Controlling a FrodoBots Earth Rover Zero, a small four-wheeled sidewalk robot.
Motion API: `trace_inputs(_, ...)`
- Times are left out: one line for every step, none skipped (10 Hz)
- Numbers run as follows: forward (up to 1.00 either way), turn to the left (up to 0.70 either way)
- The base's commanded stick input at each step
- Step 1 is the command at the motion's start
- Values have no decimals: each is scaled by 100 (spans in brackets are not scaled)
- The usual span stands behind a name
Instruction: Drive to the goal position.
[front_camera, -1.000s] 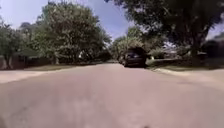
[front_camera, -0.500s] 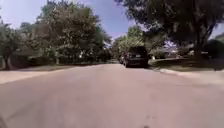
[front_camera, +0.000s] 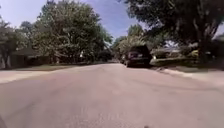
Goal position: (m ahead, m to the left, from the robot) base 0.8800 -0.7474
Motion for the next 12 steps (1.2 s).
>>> trace_inputs(70, 0)
trace_inputs(70, 0)
trace_inputs(70, 0)
trace_inputs(70, 0)
trace_inputs(70, 0)
trace_inputs(70, 0)
trace_inputs(70, 0)
trace_inputs(70, 0)
trace_inputs(70, 0)
trace_inputs(70, 0)
trace_inputs(70, 0)
trace_inputs(70, 0)
